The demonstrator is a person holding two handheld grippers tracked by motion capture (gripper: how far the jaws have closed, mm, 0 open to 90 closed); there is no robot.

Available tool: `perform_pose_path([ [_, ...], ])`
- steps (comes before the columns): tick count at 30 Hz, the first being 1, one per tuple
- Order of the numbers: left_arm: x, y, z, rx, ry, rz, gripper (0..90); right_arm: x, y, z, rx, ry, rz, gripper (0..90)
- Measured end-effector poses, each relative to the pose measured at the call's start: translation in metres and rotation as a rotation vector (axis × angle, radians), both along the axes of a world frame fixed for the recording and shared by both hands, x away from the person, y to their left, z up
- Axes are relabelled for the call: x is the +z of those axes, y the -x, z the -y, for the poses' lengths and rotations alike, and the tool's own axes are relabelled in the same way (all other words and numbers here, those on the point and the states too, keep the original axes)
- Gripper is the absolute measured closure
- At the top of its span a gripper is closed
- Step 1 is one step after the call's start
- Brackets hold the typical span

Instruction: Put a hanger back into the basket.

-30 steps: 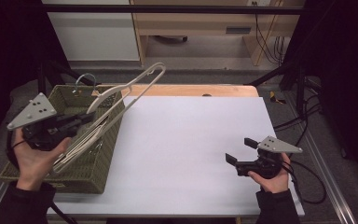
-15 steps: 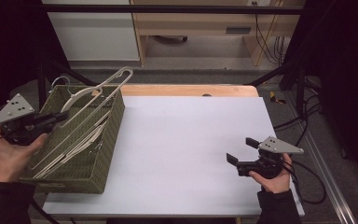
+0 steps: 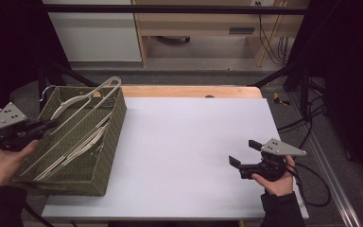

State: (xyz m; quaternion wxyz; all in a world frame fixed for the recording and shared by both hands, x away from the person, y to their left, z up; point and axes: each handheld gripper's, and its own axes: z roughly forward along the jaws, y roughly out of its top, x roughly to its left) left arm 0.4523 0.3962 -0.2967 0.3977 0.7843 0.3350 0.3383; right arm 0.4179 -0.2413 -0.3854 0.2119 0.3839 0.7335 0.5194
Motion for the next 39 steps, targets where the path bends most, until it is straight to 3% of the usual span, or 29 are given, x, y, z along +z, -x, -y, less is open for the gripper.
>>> perform_pose_path([
  [2, -0.003, -0.003, 0.001, 0.010, -0.041, -0.010, 86.5, 0.000, 0.000, 0.000, 0.001, 0.001, 0.000, 5.6],
  [11, -0.031, -0.010, -0.015, 0.053, -0.033, -0.060, 86.5, -0.001, 0.000, -0.001, 0.002, 0.006, 0.001, 5.6],
  [17, -0.059, -0.015, -0.009, 0.056, -0.087, -0.117, 86.4, -0.003, -0.001, -0.003, 0.006, 0.014, -0.003, 5.6],
  [23, -0.088, -0.019, -0.002, 0.059, -0.067, -0.157, 85.7, -0.003, -0.001, -0.002, 0.009, 0.018, -0.001, 5.7],
  [26, -0.093, -0.019, 0.000, 0.049, -0.096, -0.215, 82.9, -0.003, -0.001, -0.004, 0.005, 0.014, -0.002, 5.8],
  [27, -0.095, -0.020, 0.001, 0.034, -0.085, -0.250, 82.3, -0.003, -0.001, -0.004, 0.005, 0.014, -0.002, 5.8],
  [33, -0.099, -0.025, 0.008, -0.019, -0.108, -0.326, 77.4, -0.003, -0.001, -0.004, 0.006, 0.013, -0.002, 6.0],
  [35, -0.101, -0.026, 0.010, -0.022, -0.116, -0.346, 74.9, -0.003, -0.001, -0.004, 0.006, 0.012, 0.001, 6.0],
  [39, -0.100, -0.027, 0.007, 0.006, -0.093, -0.336, 67.2, -0.004, -0.001, -0.005, 0.010, 0.012, 0.001, 6.1],
])
